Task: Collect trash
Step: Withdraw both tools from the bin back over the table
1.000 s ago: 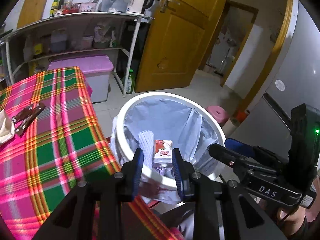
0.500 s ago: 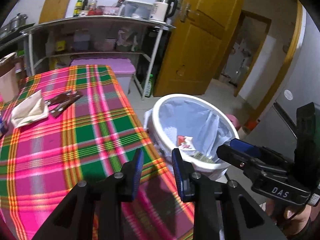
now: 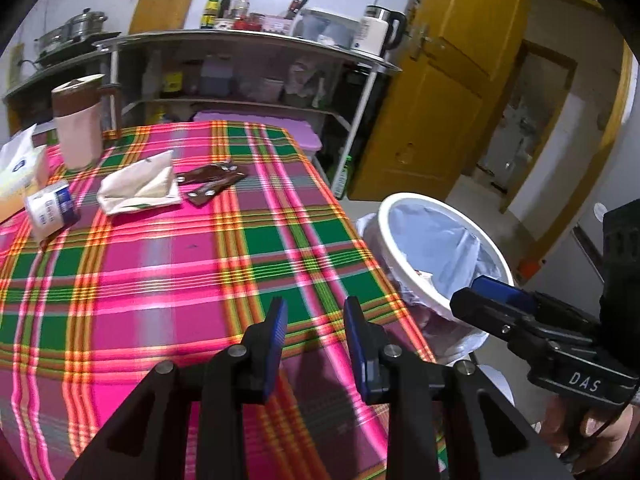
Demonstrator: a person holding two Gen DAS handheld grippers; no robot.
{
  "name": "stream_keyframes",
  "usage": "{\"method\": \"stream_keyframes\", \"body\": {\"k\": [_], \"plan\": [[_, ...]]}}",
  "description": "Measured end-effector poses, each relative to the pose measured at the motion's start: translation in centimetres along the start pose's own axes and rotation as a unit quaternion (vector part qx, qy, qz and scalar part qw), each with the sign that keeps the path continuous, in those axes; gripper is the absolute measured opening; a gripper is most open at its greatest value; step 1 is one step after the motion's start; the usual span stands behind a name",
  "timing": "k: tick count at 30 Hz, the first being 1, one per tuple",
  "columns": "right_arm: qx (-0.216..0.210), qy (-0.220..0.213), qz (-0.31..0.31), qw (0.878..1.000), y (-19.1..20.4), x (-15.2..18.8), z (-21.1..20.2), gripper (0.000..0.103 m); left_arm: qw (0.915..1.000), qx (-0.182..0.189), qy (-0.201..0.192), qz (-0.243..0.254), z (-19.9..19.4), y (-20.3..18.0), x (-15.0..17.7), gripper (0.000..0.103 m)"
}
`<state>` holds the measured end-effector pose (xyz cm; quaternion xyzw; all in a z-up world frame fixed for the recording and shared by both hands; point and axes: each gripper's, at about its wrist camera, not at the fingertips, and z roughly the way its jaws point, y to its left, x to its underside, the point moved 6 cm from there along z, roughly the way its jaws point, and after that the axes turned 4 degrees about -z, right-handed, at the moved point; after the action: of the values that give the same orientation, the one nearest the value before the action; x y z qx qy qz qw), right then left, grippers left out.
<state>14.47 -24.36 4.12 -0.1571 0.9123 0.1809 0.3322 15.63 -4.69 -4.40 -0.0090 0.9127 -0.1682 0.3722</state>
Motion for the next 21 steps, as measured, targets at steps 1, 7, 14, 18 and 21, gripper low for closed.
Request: {"method": "stream_keyframes", "body": {"k": [1, 7, 14, 18, 21], "plan": [[-0.003, 0.0, -0.003, 1.0, 0.3, -0.1, 0.1, 0.058, 1.0, -0.002, -0.002, -0.002, -0.2, 0.3, 0.0, 0.029], [-0.027, -0.001, -0.019, 0.999, 2.7, -1.1, 0.8, 0.058, 0.9993, -0.027, -0.015, -0.019, -1.5, 3.2, -0.5, 0.029], [-0.047, 0.0, -0.039, 0.998, 5.6, -2.4, 2.2, 0.058, 0.9965, -0.061, -0.035, -0.046, -3.2, 7.7, -1.5, 0.029], [-0.055, 0.002, -0.051, 0.997, 7.2, -3.0, 3.2, 0.058, 0.9936, -0.081, -0.045, -0.064, -4.0, 10.5, -2.1, 0.029], [-0.062, 0.008, -0.059, 0.996, 8.2, -3.3, 4.1, 0.058, 0.9914, -0.096, -0.051, -0.074, -4.3, 12.3, -2.4, 0.031]]}}
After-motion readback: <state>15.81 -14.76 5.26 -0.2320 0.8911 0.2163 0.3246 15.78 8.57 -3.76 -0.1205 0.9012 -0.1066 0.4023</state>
